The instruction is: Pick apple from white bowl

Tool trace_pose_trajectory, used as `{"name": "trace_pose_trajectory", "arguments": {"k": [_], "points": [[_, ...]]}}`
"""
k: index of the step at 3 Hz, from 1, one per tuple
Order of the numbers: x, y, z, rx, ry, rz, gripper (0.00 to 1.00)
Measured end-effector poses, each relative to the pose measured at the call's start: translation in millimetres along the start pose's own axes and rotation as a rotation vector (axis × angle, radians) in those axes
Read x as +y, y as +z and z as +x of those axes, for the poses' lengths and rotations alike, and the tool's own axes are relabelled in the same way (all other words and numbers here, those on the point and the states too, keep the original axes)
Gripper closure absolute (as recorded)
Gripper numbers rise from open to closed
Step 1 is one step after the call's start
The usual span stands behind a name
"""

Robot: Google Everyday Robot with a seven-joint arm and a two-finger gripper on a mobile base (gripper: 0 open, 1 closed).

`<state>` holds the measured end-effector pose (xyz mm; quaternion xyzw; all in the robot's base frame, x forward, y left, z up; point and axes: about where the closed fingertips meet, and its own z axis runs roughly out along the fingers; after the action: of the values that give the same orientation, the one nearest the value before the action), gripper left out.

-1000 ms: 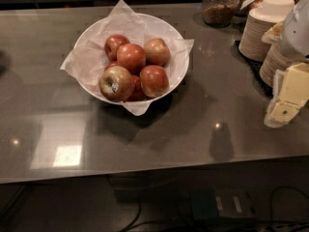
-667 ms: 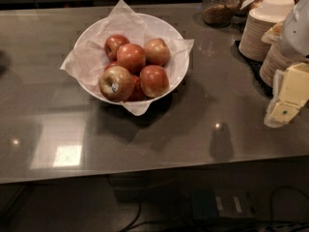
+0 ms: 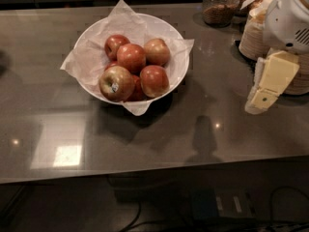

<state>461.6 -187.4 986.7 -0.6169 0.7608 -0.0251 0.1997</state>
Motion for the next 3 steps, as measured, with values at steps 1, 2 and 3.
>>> {"name": "trace_pose_trajectory", "arguments": {"k": [1, 2, 3], "points": [[0, 0, 0, 0.0, 0.0, 0.0, 0.0], [-7, 15, -27, -0.106, -0.016, -0.013, 0.0], [-15, 37, -72, -0.236, -0.065, -0.055, 0.0]]}}
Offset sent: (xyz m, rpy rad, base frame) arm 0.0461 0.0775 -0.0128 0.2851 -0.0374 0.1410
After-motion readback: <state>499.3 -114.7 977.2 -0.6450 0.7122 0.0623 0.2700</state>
